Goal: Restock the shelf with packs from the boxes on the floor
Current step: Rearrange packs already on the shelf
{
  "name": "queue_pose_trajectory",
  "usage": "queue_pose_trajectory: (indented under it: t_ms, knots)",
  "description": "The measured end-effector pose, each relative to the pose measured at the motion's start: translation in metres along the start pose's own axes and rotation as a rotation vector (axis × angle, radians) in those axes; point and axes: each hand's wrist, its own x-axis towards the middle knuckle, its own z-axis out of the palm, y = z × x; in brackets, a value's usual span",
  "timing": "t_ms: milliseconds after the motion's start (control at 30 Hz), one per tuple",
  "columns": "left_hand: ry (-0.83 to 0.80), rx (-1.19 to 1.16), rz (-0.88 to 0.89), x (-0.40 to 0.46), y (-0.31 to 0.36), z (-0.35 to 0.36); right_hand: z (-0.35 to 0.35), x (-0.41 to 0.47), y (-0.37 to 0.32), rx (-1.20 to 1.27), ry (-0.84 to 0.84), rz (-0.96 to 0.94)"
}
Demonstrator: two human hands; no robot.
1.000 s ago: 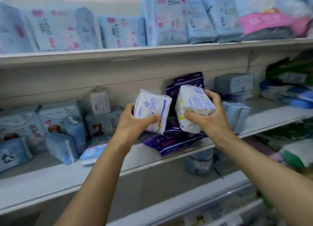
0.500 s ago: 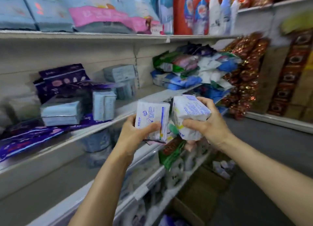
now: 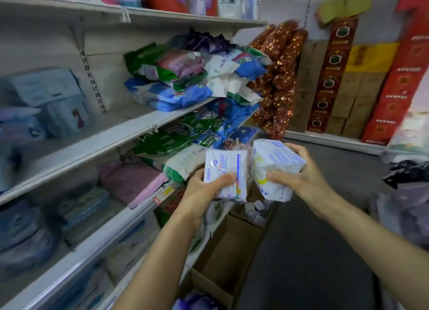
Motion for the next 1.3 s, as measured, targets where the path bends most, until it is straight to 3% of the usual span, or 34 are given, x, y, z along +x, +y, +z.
queue_pose_trajectory:
  t_ms: [500, 833, 1100, 1300]
  knots:
    - [0.043, -0.011, -0.142, 0.254, -0.018, 0.082, -0.066, 0.246, 0.096, -0.008, -0.079, 0.171]
    - [0.065, 0.011, -0.304, 0.382, -0.071, 0.135, -0.112, 0.367, 0.185, 0.032, -0.102, 0.36]
    - [0.255, 0.013, -0.416, 0.502, -0.106, 0.192, -0.158, 0.502, 0.246, -0.184, -0.292, 0.451]
    - [0.449, -0.06, -0.383, 0.563, -0.099, 0.203, -0.17, 0.594, 0.275, -0.357, -0.346, 0.363]
